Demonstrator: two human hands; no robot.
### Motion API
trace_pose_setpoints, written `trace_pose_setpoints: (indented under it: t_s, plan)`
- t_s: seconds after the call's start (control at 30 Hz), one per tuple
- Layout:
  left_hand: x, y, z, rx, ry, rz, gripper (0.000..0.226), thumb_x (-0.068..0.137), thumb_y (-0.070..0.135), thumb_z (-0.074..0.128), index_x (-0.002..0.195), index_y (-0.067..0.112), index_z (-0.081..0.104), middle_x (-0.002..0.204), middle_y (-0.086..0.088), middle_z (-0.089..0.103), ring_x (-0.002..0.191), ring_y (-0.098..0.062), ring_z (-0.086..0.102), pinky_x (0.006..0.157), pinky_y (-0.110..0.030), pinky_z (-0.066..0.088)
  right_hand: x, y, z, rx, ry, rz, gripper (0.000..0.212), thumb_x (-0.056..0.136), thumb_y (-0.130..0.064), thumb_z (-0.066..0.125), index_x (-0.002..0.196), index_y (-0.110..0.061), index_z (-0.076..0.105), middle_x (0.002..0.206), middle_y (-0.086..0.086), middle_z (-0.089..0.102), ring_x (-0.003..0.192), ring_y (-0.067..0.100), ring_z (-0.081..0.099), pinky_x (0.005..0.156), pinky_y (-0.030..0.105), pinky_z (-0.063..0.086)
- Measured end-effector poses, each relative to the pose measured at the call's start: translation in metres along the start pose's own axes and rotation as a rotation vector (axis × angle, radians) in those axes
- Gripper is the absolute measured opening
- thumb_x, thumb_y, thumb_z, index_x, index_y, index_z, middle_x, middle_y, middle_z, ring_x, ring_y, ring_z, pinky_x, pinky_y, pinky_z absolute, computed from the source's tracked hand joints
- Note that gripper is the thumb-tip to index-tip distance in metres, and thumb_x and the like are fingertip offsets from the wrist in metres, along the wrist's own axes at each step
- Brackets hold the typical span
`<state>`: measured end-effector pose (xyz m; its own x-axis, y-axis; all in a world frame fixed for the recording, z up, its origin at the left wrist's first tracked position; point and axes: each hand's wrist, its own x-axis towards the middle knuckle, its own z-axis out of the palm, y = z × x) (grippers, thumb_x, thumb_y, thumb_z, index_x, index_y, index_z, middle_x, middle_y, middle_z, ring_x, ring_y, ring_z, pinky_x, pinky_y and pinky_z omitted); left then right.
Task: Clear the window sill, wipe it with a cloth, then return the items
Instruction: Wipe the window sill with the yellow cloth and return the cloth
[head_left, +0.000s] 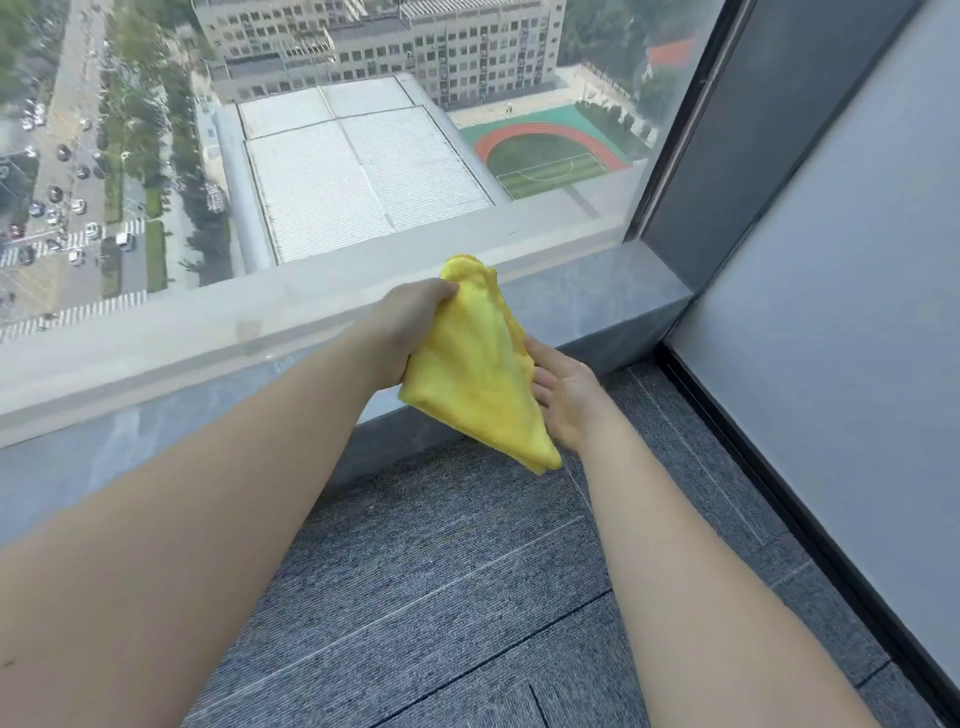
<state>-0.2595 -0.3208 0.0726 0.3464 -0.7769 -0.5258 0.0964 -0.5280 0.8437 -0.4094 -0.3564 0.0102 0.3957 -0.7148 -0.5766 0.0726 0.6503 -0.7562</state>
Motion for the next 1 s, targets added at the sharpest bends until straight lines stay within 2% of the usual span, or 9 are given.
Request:
trace_pose_setpoints:
  t_s: [0.13, 0.2, 0.3, 0.43, 0.6, 0.67, 0.83, 0.9, 1.0]
  plan:
    - [-0.040, 0.025, -0.047, -0.157, 0.024, -0.049, 0.019, 0.090, 0.029, 0.048, 0.089, 0.013, 0.056, 0.083, -0.003, 0.060, 0.076, -0.017, 0.059, 0.066, -0.030, 0.048, -0.036, -0.019, 0.046, 0.142, -0.223, 0.152, 0.028, 0.094, -0.030, 0.043, 0.092, -0.011, 0.063, 0.071, 0.003, 0.075, 0.063, 0.016, 0.072, 0.056, 0.026, 0.058]
    - [-0.069, 0.042, -0.072, -0.227, 0.027, -0.087, 0.023, 0.089, 0.033, 0.048, 0.096, 0.012, 0.058, 0.090, -0.004, 0.064, 0.082, -0.019, 0.062, 0.068, -0.031, 0.049, -0.060, -0.035, 0.072, 0.127, -0.218, 0.166, 0.025, 0.094, -0.026, 0.042, 0.092, -0.011, 0.062, 0.066, 0.002, 0.075, 0.061, 0.016, 0.072, 0.055, 0.026, 0.059]
    - [-0.117, 0.070, -0.107, -0.285, 0.069, -0.132, 0.037, 0.086, 0.033, 0.054, 0.114, 0.009, 0.056, 0.119, -0.011, 0.062, 0.106, -0.028, 0.061, 0.086, -0.041, 0.050, -0.100, -0.071, 0.111, 0.089, -0.233, 0.226, 0.022, 0.093, -0.018, 0.043, 0.103, -0.009, 0.060, 0.073, 0.004, 0.075, 0.065, 0.018, 0.072, 0.057, 0.030, 0.059]
    - [-0.188, 0.111, -0.145, -0.325, 0.225, -0.110, 0.022, 0.087, 0.017, 0.055, 0.108, 0.008, 0.053, 0.113, -0.015, 0.060, 0.104, -0.033, 0.060, 0.090, -0.046, 0.050, -0.153, -0.120, 0.169, -0.085, -0.239, 0.224, 0.041, 0.089, -0.008, 0.049, 0.130, -0.006, 0.048, 0.100, 0.010, 0.065, 0.075, 0.021, 0.069, 0.061, 0.035, 0.060]
    - [-0.285, 0.162, -0.190, -0.393, 0.456, -0.070, 0.016, 0.086, 0.013, 0.056, 0.101, 0.012, 0.051, 0.094, -0.008, 0.060, 0.080, -0.022, 0.060, 0.068, -0.034, 0.051, -0.227, -0.175, 0.249, -0.240, -0.305, 0.198, 0.020, 0.086, 0.002, 0.053, 0.101, -0.012, 0.056, 0.093, 0.008, 0.064, 0.080, 0.025, 0.063, 0.072, 0.042, 0.053]
    - [-0.323, 0.179, -0.207, -0.393, 0.552, -0.052, 0.015, 0.086, 0.014, 0.057, 0.100, 0.014, 0.052, 0.100, -0.009, 0.060, 0.086, -0.025, 0.059, 0.077, -0.037, 0.051, -0.259, -0.195, 0.279, -0.288, -0.363, 0.180, 0.018, 0.087, 0.002, 0.052, 0.089, -0.015, 0.056, 0.087, 0.005, 0.063, 0.077, 0.023, 0.061, 0.068, 0.038, 0.052]
    - [-0.425, 0.202, -0.242, -0.416, 0.763, -0.024, 0.002, 0.087, 0.016, 0.056, 0.086, 0.018, 0.055, 0.099, -0.008, 0.060, 0.095, -0.027, 0.058, 0.088, -0.042, 0.049, -0.340, -0.217, 0.348, -0.369, -0.540, 0.178, 0.018, 0.086, 0.003, 0.053, 0.087, -0.015, 0.055, 0.087, 0.006, 0.063, 0.077, 0.023, 0.061, 0.070, 0.039, 0.052]
    - [-0.469, 0.204, -0.254, -0.450, 0.848, -0.021, 0.016, 0.088, 0.016, 0.054, 0.075, 0.026, 0.051, 0.090, -0.003, 0.059, 0.093, -0.026, 0.056, 0.089, -0.042, 0.048, -0.374, -0.217, 0.373, -0.415, -0.602, 0.186, 0.020, 0.086, 0.004, 0.053, 0.086, -0.016, 0.056, 0.086, 0.005, 0.062, 0.076, 0.023, 0.060, 0.070, 0.037, 0.052]
    - [-0.540, 0.199, -0.265, -0.516, 0.959, -0.001, 0.018, 0.088, 0.016, 0.053, 0.075, 0.028, 0.051, 0.099, -0.007, 0.060, 0.095, -0.027, 0.057, 0.094, -0.047, 0.049, -0.430, -0.205, 0.407, -0.466, -0.707, 0.194, 0.020, 0.085, 0.004, 0.054, 0.086, -0.016, 0.057, 0.086, 0.005, 0.062, 0.076, 0.022, 0.060, 0.068, 0.035, 0.052]
